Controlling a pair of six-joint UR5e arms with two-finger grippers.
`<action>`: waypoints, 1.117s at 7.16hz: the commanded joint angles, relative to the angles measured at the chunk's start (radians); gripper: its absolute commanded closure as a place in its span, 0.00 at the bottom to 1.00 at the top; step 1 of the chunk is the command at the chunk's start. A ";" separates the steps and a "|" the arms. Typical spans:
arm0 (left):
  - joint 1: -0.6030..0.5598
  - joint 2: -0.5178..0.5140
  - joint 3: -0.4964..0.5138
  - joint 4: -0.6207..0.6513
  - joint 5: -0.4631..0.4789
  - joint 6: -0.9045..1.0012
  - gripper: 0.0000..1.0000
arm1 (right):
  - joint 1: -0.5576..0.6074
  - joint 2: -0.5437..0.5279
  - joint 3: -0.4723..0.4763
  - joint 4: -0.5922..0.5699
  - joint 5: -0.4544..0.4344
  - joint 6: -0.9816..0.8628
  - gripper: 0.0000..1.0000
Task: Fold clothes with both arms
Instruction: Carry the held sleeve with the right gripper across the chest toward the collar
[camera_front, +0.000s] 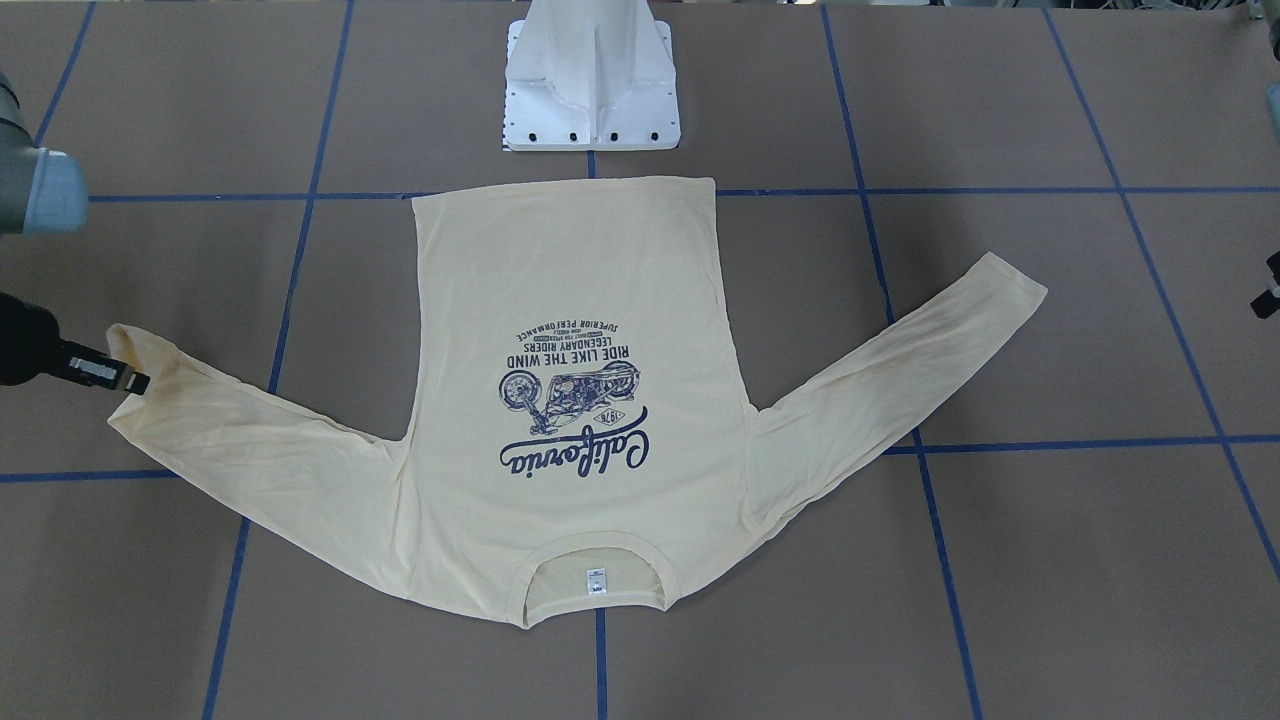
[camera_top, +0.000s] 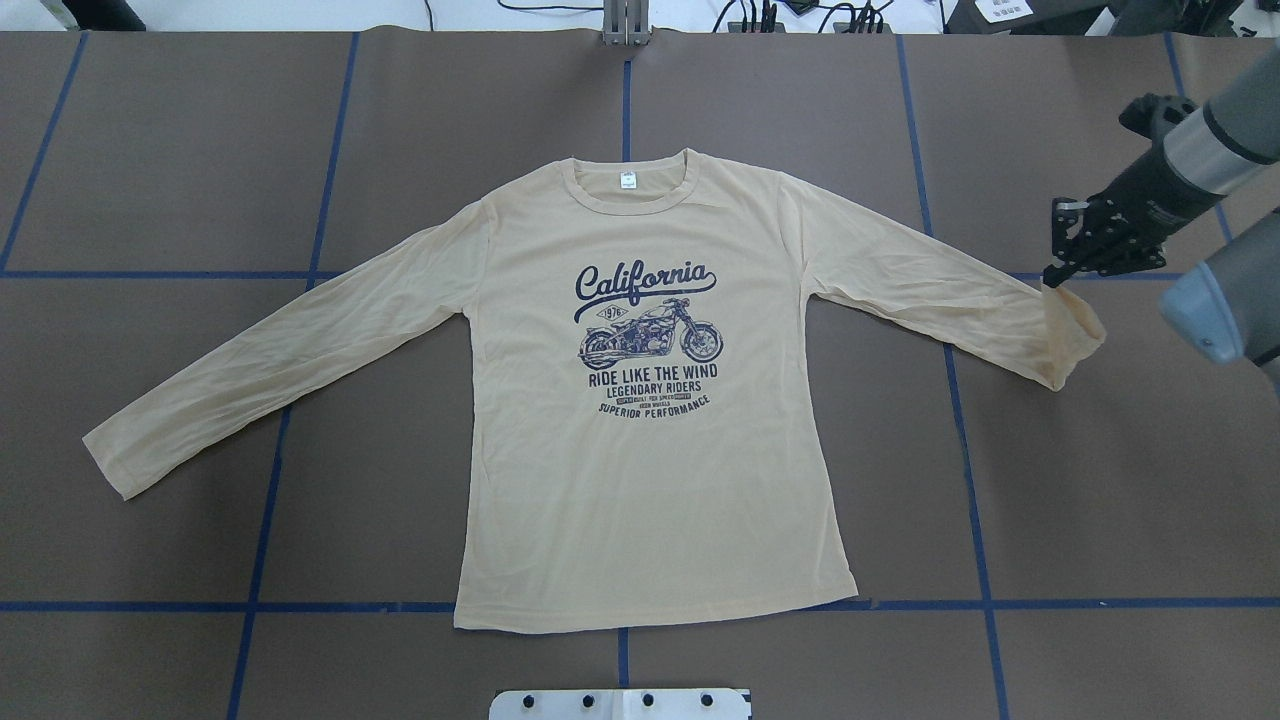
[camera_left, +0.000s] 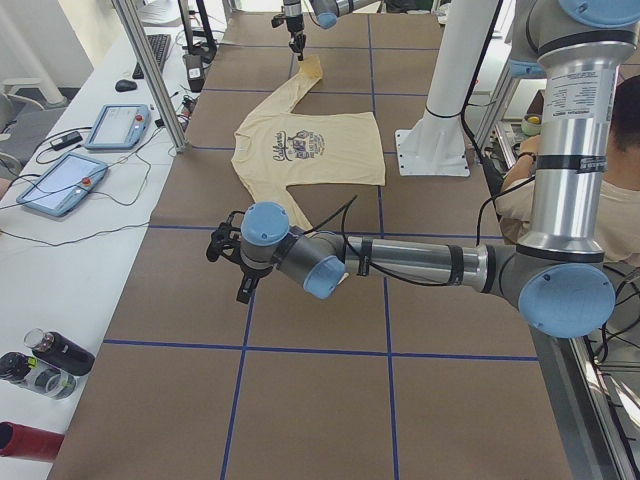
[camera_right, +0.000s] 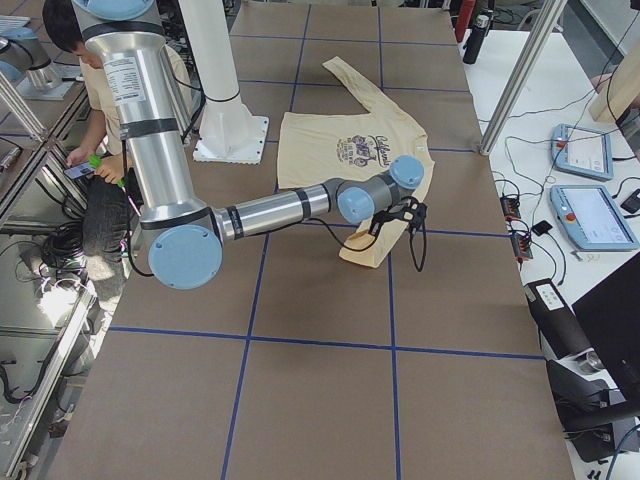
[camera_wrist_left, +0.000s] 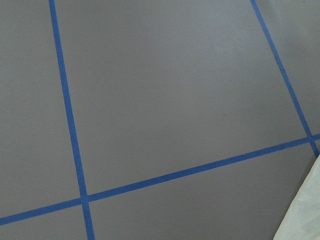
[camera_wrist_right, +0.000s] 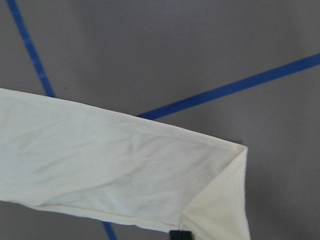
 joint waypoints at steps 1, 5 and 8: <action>0.000 -0.001 0.001 0.000 0.000 0.000 0.00 | -0.084 0.186 -0.019 -0.001 -0.036 0.221 1.00; 0.000 -0.001 0.004 0.000 0.000 0.000 0.00 | -0.240 0.580 -0.221 0.002 -0.231 0.449 1.00; 0.000 -0.001 0.010 0.000 0.000 0.005 0.00 | -0.299 0.774 -0.329 0.006 -0.328 0.453 1.00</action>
